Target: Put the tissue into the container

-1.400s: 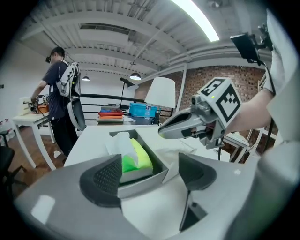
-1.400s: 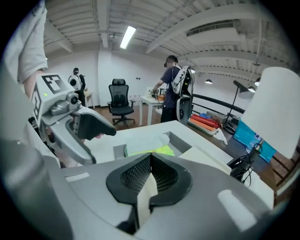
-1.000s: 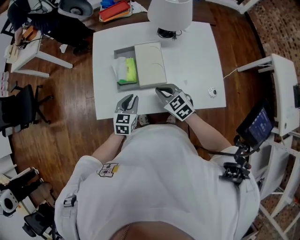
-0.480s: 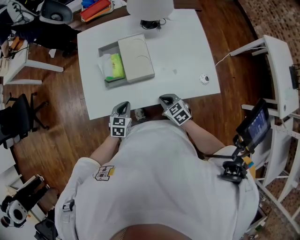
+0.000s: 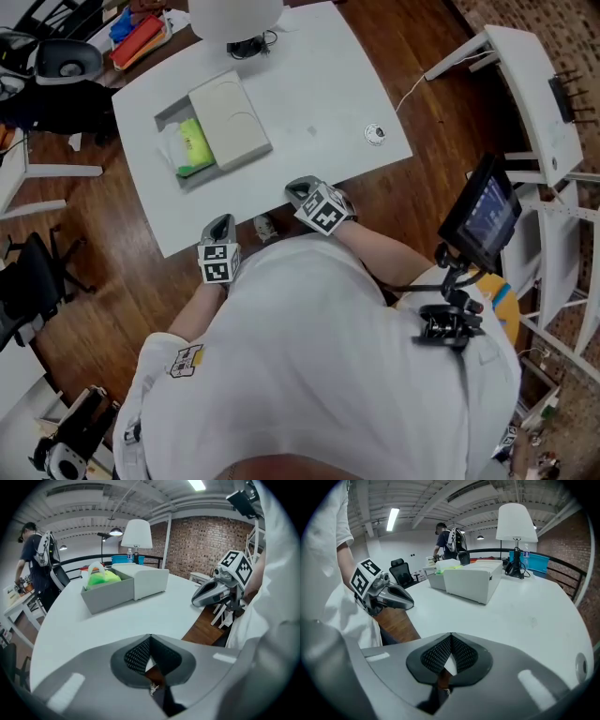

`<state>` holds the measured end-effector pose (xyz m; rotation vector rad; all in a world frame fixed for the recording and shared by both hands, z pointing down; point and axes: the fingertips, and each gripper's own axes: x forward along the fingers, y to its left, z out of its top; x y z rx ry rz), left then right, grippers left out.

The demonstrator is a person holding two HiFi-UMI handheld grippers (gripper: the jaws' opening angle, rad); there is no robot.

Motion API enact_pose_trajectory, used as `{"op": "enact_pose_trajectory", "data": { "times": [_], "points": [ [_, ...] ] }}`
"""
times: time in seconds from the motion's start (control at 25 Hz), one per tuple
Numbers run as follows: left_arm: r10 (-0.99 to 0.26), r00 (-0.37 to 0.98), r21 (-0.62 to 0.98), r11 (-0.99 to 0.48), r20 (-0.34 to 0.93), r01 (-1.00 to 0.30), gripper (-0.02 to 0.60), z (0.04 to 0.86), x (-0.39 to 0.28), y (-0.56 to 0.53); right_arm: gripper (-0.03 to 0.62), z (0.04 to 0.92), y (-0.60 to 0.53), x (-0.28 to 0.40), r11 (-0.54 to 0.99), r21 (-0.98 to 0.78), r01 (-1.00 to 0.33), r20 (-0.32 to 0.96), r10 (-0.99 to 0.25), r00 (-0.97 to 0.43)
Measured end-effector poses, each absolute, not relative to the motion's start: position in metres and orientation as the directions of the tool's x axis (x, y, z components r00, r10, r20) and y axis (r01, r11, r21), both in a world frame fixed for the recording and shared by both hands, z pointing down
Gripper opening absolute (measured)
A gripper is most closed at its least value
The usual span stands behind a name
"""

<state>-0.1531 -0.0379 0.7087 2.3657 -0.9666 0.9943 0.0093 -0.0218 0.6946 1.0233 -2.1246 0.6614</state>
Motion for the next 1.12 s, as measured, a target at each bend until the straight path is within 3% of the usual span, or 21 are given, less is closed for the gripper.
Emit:
{"op": "enact_pose_trajectory", "data": {
  "times": [1.12],
  "points": [
    [-0.453, 0.532, 0.106, -0.683, 0.716, -0.723, 0.0, 0.708, -0.149, -0.039, -0.002, 0.692, -0.039, 0.013, 0.593, -0.107, -0.798, 0.762, -0.467, -0.449]
  ]
}}
